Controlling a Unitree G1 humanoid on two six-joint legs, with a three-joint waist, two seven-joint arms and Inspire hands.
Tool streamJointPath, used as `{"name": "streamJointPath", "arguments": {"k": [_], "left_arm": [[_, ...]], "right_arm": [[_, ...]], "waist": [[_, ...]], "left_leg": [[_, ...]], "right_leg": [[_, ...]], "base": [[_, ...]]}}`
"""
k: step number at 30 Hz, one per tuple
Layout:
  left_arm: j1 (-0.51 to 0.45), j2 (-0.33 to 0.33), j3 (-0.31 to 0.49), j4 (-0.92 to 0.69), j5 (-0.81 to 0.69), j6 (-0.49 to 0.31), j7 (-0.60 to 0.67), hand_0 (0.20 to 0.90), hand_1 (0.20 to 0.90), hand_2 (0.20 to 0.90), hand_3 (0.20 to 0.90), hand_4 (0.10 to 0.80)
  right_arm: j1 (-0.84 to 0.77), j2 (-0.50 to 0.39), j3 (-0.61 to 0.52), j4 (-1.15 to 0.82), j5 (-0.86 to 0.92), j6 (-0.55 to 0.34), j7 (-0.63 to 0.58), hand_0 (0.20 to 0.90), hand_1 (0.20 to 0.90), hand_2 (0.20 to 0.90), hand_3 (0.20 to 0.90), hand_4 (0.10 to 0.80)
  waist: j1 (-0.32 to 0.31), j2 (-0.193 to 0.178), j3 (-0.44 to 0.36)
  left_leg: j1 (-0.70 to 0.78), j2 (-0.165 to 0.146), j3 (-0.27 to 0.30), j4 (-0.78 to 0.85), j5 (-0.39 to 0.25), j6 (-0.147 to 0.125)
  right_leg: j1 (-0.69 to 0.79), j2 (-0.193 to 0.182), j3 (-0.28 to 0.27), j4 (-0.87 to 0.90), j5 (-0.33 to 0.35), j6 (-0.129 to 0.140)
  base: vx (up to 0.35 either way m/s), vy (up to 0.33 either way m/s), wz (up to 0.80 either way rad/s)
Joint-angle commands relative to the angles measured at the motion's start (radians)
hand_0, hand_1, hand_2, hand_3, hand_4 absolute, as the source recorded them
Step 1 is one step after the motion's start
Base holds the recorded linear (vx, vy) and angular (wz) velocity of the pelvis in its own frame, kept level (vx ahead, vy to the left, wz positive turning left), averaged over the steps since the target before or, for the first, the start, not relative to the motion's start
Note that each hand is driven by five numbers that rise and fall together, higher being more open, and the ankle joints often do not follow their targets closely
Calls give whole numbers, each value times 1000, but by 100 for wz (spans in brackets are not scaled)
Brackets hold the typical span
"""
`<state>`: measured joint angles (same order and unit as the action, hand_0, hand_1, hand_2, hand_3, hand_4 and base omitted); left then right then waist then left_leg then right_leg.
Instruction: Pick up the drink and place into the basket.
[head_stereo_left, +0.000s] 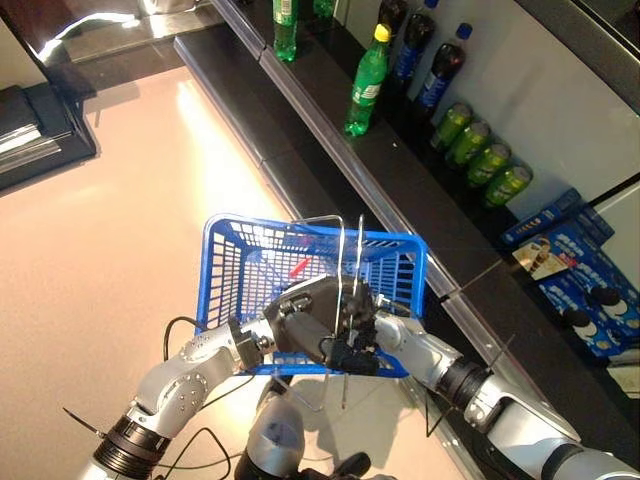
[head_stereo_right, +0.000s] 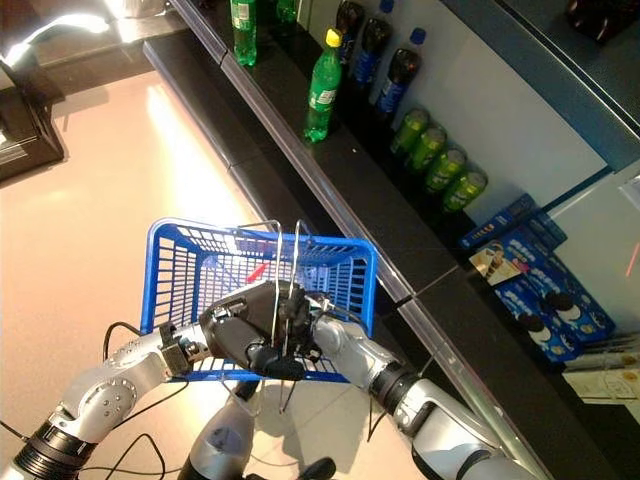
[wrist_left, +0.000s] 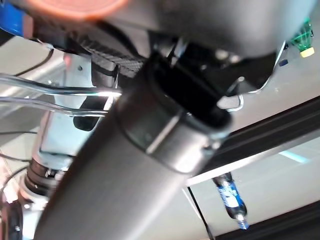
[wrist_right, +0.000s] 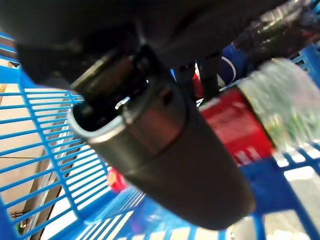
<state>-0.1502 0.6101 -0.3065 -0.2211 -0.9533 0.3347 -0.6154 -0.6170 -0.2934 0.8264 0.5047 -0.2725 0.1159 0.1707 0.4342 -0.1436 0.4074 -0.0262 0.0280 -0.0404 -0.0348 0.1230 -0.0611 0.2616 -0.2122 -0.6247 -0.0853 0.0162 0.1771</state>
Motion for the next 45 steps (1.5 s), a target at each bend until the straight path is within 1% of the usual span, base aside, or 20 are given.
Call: {"name": "streamJointPath", "arguments": {"k": [1,6,11,15,19,24,30,36,42,45], "left_arm": [[-194,-265,-93,-352,-223,-218,-221,300,300,300,200,100],[-191,-262,-90,-346,-220,-223,-205,300,300,300,200,100],[-179,-263,-77,-331,-199,-249,-184,300,300,300,200,100],[-165,-262,-55,-319,-181,-271,-123,300,300,300,200,100],[-131,-257,-16,-287,-161,-314,-58,300,300,300,200,100],[-79,-255,40,-266,-150,-345,-3,300,300,300,200,100],[-24,-250,112,-227,-122,-411,62,300,300,300,200,100],[26,-263,179,-185,-99,-476,144,300,300,300,200,100],[74,-271,232,-144,-73,-544,209,300,300,300,200,100],[99,-271,260,-113,-51,-585,268,300,300,300,200,100]], "right_arm": [[-39,67,28,63,38,-50,-63,900,900,900,900,800],[-29,62,17,64,52,-54,-80,900,900,900,900,800],[-14,50,-4,42,70,-61,-106,900,900,900,900,800],[-1,33,-30,3,89,-54,-127,900,900,900,900,800],[30,3,-72,-51,121,-63,-147,900,900,900,900,800],[84,-27,-128,-129,150,-85,-178,900,900,900,900,800],[173,-65,-224,-270,227,-145,-190,900,900,900,900,800],[279,-96,-304,-390,231,-207,-190,900,900,900,900,800],[367,-134,-377,-462,242,-244,-192,900,900,900,900,800],[428,-148,-428,-489,263,-265,-203,900,900,900,900,800]], "waist": [[4,47,-330],[1,47,-331],[-10,50,-330],[-20,51,-329],[-35,54,-327],[-51,59,-326],[-90,70,-325],[-139,82,-330],[-180,93,-333],[-215,99,-333]], "left_leg": [[53,-9,-60,-52,-40,0],[53,-9,-57,-52,-40,1],[57,-8,-48,-52,-41,0],[59,-8,-37,-52,-41,1],[66,-5,-19,-52,-42,2],[74,-2,-1,-52,-44,3],[86,3,40,-52,-47,5],[92,7,83,-52,-53,9],[107,14,124,-52,-62,9],[118,22,155,-52,-68,10]], "right_leg": [[-1,27,-1,38,7,-31],[-3,28,1,37,8,-31],[-4,28,7,36,10,-31],[-6,28,13,35,12,-30],[-5,26,20,33,16,-27],[-5,25,29,31,19,-24],[-10,24,49,26,25,-18],[-25,17,72,22,32,-11],[-34,10,97,17,40,-7],[-43,6,115,14,48,-2]], "base": [[0,0,0],[0,0,0],[0,0,0],[0,0,0],[0,0,0],[2,3,-6],[-1,17,-16],[-2,29,-18],[16,24,-16],[16,11,-12]]}}
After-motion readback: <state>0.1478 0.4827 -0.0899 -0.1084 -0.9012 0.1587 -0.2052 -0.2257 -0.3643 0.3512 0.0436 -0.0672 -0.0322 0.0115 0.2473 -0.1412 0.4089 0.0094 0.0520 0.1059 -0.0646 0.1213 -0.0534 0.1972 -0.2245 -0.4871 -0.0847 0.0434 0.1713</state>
